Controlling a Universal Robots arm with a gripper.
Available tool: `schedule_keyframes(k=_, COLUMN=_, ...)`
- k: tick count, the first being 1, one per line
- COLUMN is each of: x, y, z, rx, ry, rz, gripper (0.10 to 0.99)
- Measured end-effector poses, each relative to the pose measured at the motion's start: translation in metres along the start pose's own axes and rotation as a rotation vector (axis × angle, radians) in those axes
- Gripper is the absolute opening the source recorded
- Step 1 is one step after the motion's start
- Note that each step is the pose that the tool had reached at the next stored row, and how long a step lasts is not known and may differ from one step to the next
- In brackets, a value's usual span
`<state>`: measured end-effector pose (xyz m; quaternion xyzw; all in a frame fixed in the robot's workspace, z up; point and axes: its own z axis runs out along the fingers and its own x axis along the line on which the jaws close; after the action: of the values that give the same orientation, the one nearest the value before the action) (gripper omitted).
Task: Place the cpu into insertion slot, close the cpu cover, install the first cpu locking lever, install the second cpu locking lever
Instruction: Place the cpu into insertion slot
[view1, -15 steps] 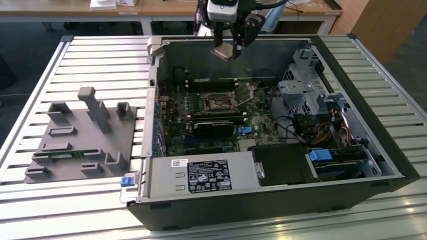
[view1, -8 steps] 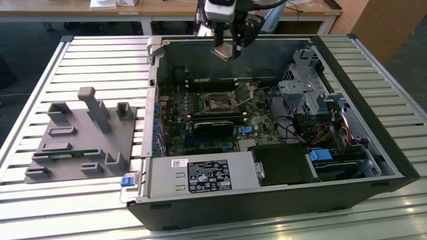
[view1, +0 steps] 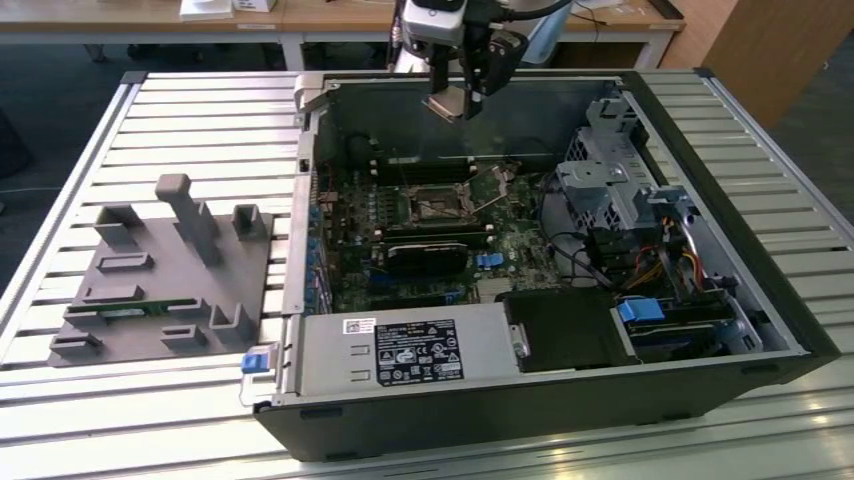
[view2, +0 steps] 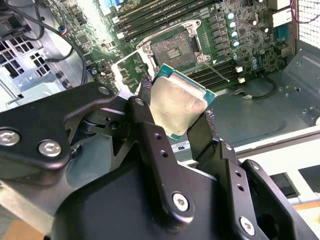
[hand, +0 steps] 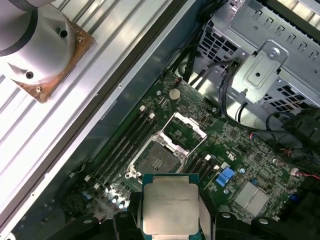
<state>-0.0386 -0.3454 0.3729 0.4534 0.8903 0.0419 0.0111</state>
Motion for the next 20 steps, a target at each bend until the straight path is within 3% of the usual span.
schedule_keyframes(k=20, x=0.0, y=-0.0001, z=0.0008, rx=-0.002, ry=-0.0106, rz=0.124, gripper=0.541)
